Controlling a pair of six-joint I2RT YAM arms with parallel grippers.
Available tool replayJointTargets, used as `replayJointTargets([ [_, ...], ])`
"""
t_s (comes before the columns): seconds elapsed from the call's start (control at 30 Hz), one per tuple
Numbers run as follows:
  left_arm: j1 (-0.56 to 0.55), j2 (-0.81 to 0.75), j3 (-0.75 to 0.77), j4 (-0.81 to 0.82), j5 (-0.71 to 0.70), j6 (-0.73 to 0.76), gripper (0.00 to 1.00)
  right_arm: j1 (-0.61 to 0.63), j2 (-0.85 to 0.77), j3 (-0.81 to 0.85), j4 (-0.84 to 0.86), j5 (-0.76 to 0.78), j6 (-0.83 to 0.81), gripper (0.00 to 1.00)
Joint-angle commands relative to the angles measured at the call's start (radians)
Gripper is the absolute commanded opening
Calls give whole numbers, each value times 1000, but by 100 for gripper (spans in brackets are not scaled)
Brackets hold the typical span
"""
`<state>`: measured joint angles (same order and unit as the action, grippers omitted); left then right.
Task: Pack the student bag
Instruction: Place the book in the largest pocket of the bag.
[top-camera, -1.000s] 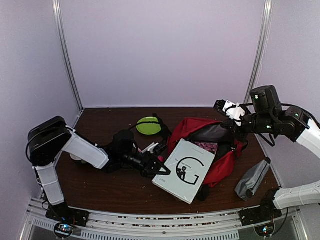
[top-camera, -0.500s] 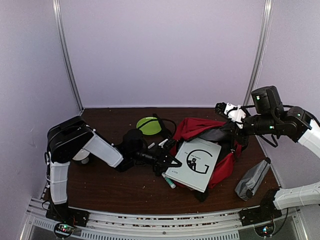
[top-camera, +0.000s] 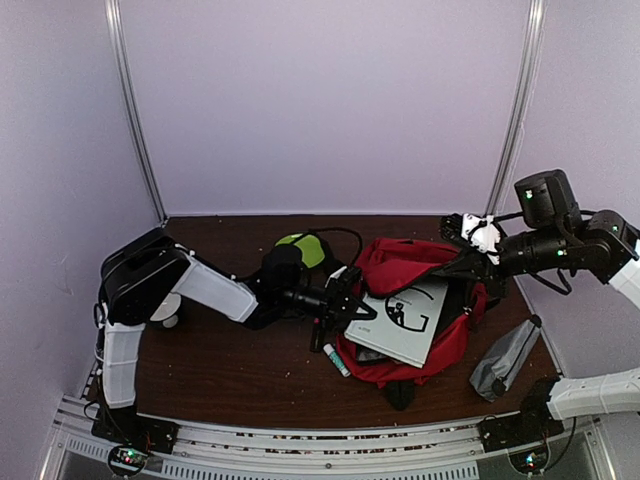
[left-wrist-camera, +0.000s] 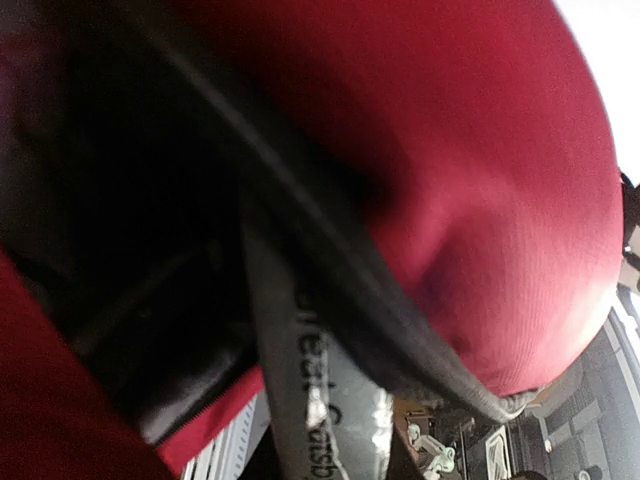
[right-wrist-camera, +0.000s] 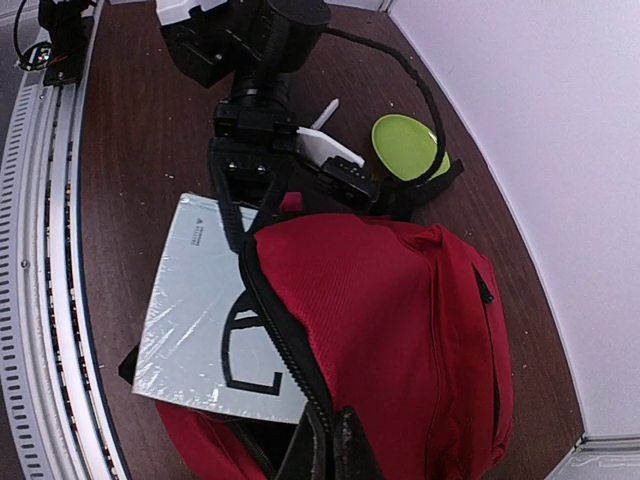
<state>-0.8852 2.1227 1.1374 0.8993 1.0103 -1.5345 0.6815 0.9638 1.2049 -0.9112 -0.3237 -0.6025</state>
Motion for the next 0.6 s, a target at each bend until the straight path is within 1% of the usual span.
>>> replayJointTargets([
  [0.0,47,-36,93,-177,-75,195,0,-3,-43,16,-19,-65,-52,0],
  [0.07,54,-37,132,-297,-81,261,0,-3,-48,-5,-18,-44,-65,0],
  [0.3,61,17,312,-614,-78,441,0,-3,-66,-85,-9,-24,-87,0],
  [0.4,73,41,369,-724,-86,479,0,-3,-77,-102,-22,-28,-90,0],
  [0.43,76,45,375,-732,-92,483,4,-3,-83,-106,-30,-30,-92,0],
  [0.5,89,51,390,-795,-131,510,16,-3,-96,-111,-41,-42,-93,0],
  [0.57,98,54,414,-863,-169,549,23,-3,-108,-115,-52,-62,-94,0],
])
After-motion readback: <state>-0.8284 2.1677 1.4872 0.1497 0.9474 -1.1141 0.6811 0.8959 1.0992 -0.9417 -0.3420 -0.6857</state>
